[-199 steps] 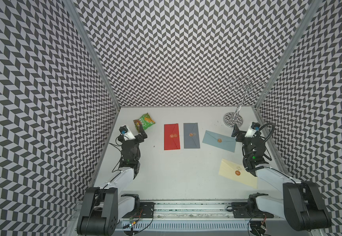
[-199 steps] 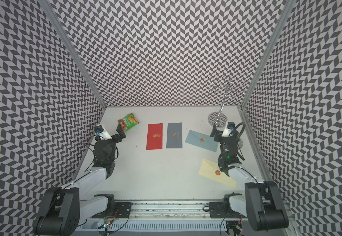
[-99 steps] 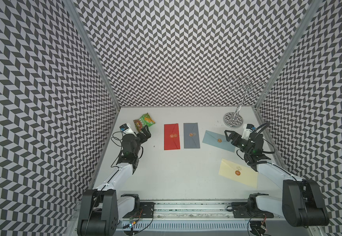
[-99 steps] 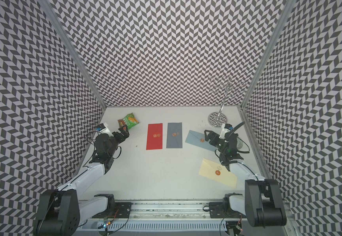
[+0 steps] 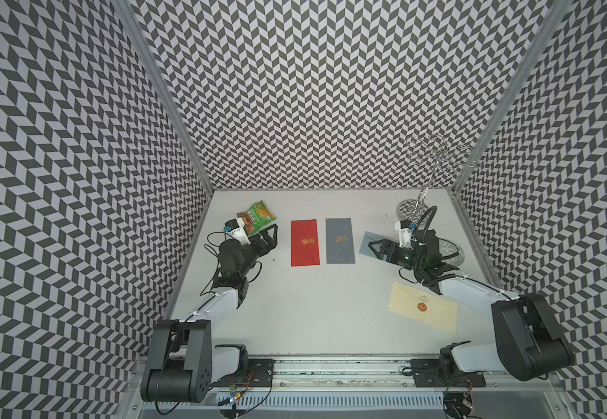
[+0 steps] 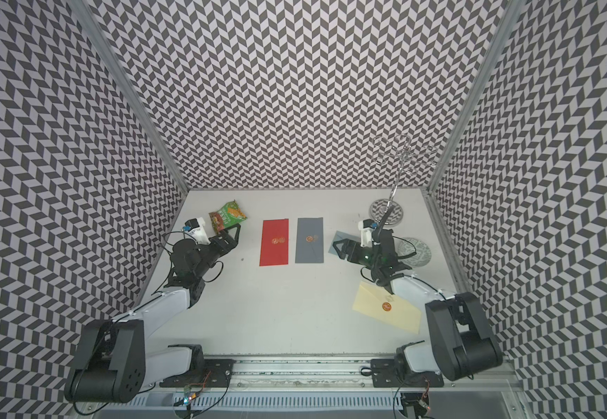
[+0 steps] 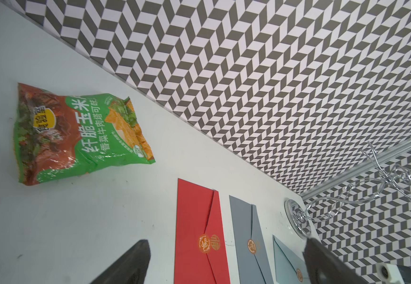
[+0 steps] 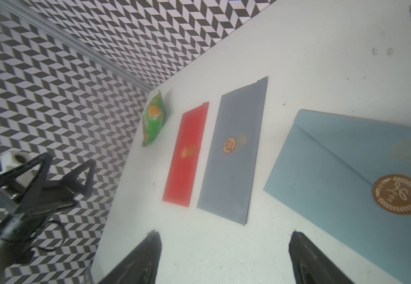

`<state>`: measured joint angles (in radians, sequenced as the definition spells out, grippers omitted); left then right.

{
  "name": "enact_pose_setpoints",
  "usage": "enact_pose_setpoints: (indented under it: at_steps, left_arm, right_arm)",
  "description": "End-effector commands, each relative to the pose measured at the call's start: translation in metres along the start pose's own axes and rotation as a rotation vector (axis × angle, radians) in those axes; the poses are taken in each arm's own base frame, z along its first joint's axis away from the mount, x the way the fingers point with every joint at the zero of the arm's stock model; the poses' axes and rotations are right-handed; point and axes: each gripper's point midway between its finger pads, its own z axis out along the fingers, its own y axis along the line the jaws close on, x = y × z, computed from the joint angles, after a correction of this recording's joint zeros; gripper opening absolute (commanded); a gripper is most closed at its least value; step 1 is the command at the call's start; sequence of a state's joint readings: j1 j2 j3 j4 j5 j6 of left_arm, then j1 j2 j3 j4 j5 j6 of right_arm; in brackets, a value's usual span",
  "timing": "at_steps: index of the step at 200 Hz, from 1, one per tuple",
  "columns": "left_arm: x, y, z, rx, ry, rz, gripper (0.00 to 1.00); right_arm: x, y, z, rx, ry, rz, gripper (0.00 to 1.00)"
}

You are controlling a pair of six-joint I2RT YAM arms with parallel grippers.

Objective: Open the envelope
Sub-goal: Adjust the envelope at the center of the board.

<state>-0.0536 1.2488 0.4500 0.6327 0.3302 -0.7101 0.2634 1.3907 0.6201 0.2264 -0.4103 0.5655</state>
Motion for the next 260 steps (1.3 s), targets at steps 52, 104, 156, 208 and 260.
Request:
enact_pose_setpoints:
  at_steps: [52,104,156,208,260]
  left_arm:
    - [0.078,-0.081,-0.006,0.232,0.190,0.084,1.00]
    - [0.124,-0.110,-0.020,0.313,0.282,0.125,1.00]
    - [0.131,-0.108,-0.028,0.305,0.282,0.141,1.00]
    - [0.127,-0.110,-0.030,0.313,0.267,0.159,1.00]
    - [0.127,-0.114,-0.033,0.334,0.268,0.164,1.00]
  right_arm:
    - [0.029,-0.085,-0.062,0.473,-0.136,0.172,0.87]
    - [0.074,-0.123,-0.076,0.618,-0.068,0.295,0.88]
    - [0.077,-0.124,-0.075,0.635,-0.030,0.255,0.88]
    - [0.058,-0.099,-0.087,0.573,-0.060,0.202,0.89]
    - [0.084,-0.115,-0.104,0.631,-0.059,0.297,0.91]
